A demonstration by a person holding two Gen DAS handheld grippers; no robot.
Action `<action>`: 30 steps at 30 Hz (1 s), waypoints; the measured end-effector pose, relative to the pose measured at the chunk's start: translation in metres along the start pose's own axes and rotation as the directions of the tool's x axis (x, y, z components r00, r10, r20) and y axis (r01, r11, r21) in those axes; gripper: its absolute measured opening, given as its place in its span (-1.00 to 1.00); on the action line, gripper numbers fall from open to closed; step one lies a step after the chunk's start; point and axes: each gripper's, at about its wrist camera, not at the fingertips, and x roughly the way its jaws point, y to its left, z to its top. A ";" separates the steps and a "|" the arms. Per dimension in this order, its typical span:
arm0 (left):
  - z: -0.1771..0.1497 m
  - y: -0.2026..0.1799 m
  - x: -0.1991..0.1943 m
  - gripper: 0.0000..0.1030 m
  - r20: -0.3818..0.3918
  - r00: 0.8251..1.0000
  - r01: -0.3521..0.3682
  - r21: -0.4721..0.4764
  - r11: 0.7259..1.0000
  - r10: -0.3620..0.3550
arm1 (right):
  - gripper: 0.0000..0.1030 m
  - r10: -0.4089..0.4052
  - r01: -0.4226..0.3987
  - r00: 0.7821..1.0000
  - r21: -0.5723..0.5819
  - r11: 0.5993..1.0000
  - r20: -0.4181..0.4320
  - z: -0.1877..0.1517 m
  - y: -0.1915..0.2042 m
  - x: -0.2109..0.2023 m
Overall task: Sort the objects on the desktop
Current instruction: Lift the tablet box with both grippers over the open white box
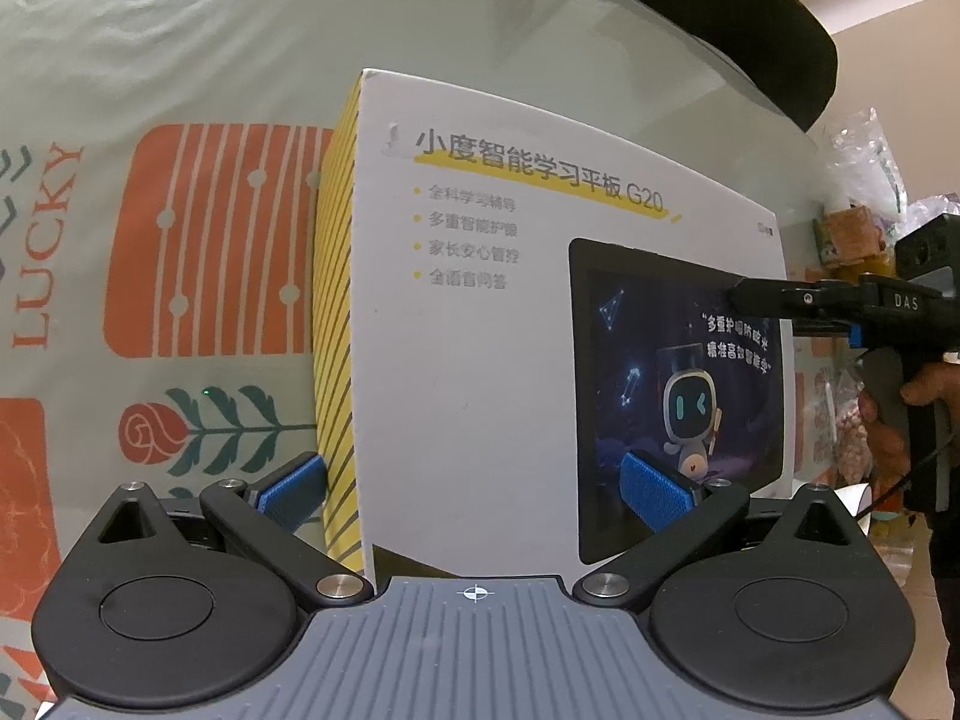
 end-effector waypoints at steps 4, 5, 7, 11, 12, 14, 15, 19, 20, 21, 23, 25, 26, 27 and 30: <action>-0.002 -0.008 -0.001 1.00 0.003 1.000 -0.020 0.009 1.000 0.020 | 1.00 -0.024 0.024 1.000 -0.003 1.000 -0.003 0.000 0.006 0.000; -0.001 -0.007 -0.003 1.00 0.000 1.000 -0.024 0.009 1.000 0.024 | 1.00 -0.030 0.030 1.000 -0.003 1.000 -0.003 -0.001 0.008 0.000; -0.002 -0.012 -0.005 1.00 0.001 0.999 -0.034 0.009 0.999 0.034 | 1.00 -0.052 0.052 0.999 -0.018 0.998 0.005 -0.003 0.014 -0.002; -0.003 -0.019 -0.021 0.99 0.041 0.998 -0.037 0.021 0.999 0.036 | 1.00 -0.056 0.057 0.998 -0.023 0.998 0.039 -0.007 0.024 -0.015; -0.003 -0.021 -0.025 0.99 0.045 0.998 -0.036 0.020 0.999 0.036 | 1.00 -0.056 0.058 0.997 -0.024 0.998 0.047 -0.008 0.027 -0.019; -0.006 -0.026 -0.034 0.99 0.062 0.997 -0.042 0.029 0.999 0.040 | 1.00 -0.056 0.058 0.997 -0.028 0.998 0.061 -0.011 0.033 -0.027; -0.008 -0.028 -0.039 0.99 0.070 0.997 -0.045 0.033 0.998 0.042 | 1.00 -0.056 0.058 0.996 -0.031 0.998 0.067 -0.013 0.036 -0.031; -0.021 -0.035 -0.057 0.99 0.093 0.995 -0.048 0.026 0.999 0.045 | 1.00 -0.055 0.059 0.995 -0.051 0.997 0.087 -0.022 0.050 -0.046; -0.026 -0.036 -0.062 0.99 0.101 0.994 -0.049 0.025 0.998 0.047 | 1.00 -0.053 0.058 0.994 -0.058 0.997 0.091 -0.025 0.054 -0.050; -0.031 -0.036 -0.068 0.99 0.110 0.993 -0.051 0.024 0.998 0.048 | 1.00 -0.051 0.057 0.994 -0.066 0.996 0.095 -0.029 0.058 -0.054; -0.043 -0.033 -0.085 0.99 0.130 0.990 -0.058 0.025 0.998 0.055 | 1.00 -0.044 0.053 0.994 -0.083 0.995 0.104 -0.037 0.068 -0.062; -0.056 -0.033 -0.100 0.99 0.152 0.986 -0.067 0.022 0.997 0.063 | 1.00 -0.034 0.046 0.993 -0.101 0.994 0.111 -0.047 0.079 -0.070; -0.062 -0.033 -0.106 0.99 0.163 0.984 -0.073 0.019 0.997 0.068 | 1.00 -0.029 0.042 0.993 -0.110 0.993 0.113 -0.051 0.084 -0.074; -0.069 -0.034 -0.112 0.98 0.175 0.982 -0.078 0.016 0.997 0.074 | 1.00 -0.023 0.036 0.993 -0.116 0.993 0.113 -0.056 0.090 -0.076; -0.090 -0.032 -0.132 0.98 0.207 0.974 -0.099 0.011 0.995 0.094 | 1.00 -0.003 0.018 0.994 -0.134 0.991 0.112 -0.073 0.105 -0.082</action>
